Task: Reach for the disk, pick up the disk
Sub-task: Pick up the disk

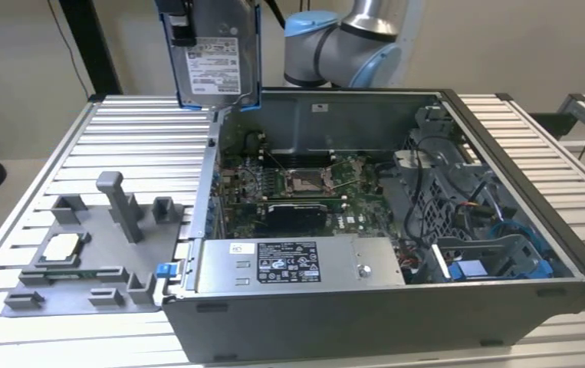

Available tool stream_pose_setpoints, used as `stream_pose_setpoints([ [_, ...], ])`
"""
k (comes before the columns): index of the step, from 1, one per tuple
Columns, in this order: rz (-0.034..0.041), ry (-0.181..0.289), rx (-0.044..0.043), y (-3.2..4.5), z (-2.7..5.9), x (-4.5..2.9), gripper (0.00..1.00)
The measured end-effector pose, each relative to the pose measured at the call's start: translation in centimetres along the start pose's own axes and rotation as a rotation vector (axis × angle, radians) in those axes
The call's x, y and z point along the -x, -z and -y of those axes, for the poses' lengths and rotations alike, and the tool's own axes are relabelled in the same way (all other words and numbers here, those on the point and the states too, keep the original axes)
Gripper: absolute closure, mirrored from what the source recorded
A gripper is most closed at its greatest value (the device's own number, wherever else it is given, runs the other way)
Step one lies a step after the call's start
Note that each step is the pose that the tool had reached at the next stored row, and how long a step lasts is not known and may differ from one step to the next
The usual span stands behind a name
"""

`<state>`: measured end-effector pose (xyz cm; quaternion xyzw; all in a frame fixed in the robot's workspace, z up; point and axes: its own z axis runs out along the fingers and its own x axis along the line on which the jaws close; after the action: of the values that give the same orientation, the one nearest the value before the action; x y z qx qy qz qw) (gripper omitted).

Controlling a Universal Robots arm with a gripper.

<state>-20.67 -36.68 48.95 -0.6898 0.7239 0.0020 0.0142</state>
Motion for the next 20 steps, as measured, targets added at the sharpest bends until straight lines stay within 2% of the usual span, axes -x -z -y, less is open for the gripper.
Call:
stream_pose_setpoints([
  [14, 0.0000, 0.000, 0.0000, -0.07, 3.62, 0.17, 1.00],
  [20, 0.0000, 0.000, 0.0000, -0.09, 4.83, 0.23, 1.00],
])
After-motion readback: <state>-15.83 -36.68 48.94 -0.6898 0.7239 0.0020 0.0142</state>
